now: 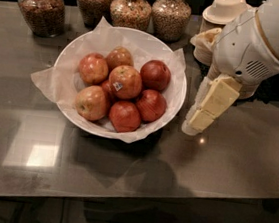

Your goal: Pick apple from white bowl

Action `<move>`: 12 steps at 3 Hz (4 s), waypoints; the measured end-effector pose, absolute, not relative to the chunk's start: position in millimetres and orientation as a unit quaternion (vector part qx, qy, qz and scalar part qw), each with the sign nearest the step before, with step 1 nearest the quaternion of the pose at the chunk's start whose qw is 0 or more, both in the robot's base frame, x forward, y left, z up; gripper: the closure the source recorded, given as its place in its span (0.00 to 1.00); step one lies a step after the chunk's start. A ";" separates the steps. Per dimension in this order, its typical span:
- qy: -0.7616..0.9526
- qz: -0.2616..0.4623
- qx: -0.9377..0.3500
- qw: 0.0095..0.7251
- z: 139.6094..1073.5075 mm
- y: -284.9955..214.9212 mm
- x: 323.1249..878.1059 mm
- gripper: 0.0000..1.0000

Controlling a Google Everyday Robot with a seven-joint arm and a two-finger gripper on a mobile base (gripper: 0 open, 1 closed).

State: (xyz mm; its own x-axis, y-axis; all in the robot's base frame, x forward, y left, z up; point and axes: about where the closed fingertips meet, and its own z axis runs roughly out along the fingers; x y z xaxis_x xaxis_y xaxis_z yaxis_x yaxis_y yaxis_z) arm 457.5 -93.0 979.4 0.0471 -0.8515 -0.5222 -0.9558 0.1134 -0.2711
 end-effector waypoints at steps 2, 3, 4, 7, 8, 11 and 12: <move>0.611 0.108 -0.723 0.303 953.2 -14.1 475.6 0.02; 0.587 0.108 -0.741 0.307 947.6 6.8 480.2 0.18; 0.578 0.106 -0.747 0.311 944.3 15.9 483.8 0.25; 0.572 0.135 -0.729 0.350 945.8 27.3 510.7 0.24; 0.578 0.160 -0.717 0.355 940.0 27.0 519.7 0.27; 0.599 0.252 -0.686 0.326 901.4 22.4 525.9 0.30; 0.599 0.253 -0.686 0.326 904.4 22.5 525.8 0.49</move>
Offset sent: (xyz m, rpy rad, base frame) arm 0.0273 0.1212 -0.0390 0.0159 -0.0625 0.3150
